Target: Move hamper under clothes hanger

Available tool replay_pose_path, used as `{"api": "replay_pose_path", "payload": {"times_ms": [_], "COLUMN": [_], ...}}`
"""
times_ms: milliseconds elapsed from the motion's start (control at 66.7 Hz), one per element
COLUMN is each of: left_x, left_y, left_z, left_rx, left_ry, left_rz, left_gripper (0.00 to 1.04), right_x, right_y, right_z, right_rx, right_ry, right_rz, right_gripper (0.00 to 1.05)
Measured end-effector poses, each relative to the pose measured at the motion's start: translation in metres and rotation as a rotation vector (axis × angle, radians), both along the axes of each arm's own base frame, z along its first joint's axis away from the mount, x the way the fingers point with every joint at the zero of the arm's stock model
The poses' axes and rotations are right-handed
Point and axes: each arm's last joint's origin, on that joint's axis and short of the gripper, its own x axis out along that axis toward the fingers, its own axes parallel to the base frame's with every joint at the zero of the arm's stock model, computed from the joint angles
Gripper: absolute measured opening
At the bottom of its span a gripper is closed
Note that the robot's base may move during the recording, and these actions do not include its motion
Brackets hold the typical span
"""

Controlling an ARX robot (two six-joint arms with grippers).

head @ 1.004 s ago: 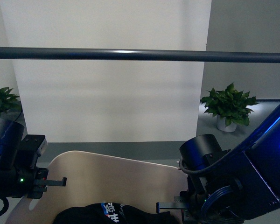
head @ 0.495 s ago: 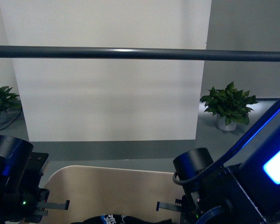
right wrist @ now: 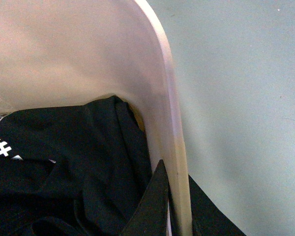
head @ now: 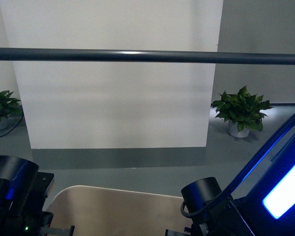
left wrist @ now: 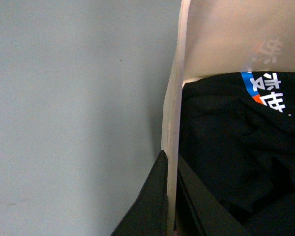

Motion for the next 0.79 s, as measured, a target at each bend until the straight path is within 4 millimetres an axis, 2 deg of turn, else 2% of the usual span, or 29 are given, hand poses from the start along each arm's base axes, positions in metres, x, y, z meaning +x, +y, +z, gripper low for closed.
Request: {"api": "replay_pose_path", "payload": {"times_ms": [255,375,435,510,675,795], "left_x": [-0.005,-0.003,-0.003,-0.003,-0.003,-0.001], "left_y": [-0.003,-0.005,-0.006,-0.007,-0.008,-0.008], "left_z": [-0.027,-0.029,-0.029,-0.029,-0.019,0.002], "left_rx": [0.002,-0.006,-0.008,-0.013,-0.027,-0.031], "left_ry": [0.059,0.055,0.054,0.054,0.033,-0.022], "left_rz": [-0.005,-0.004,-0.004,-0.007,-0.02,-0.026], "left_gripper": [0.04,0.05,0.19,0.34,0.55,0.71], "right_x": [0.001,0.001,0.001,0.002,0.002,-0.001], "right_y": [-0.001,-0.001,-0.001,-0.001,-0.002,-0.004], "right_z": [-0.005,-0.006,-0.006,-0.006,-0.003,0.004], "right_rx": [0.0,0.003,0.001,0.009,0.012,0.014], "right_ry": [0.002,-0.001,-0.004,-0.014,-0.044,-0.07], "right_rz": [-0.004,-0.006,-0.008,-0.035,-0.055,-0.063], "right_gripper": [0.03,0.03,0.04,0.2,0.41,0.57]}}
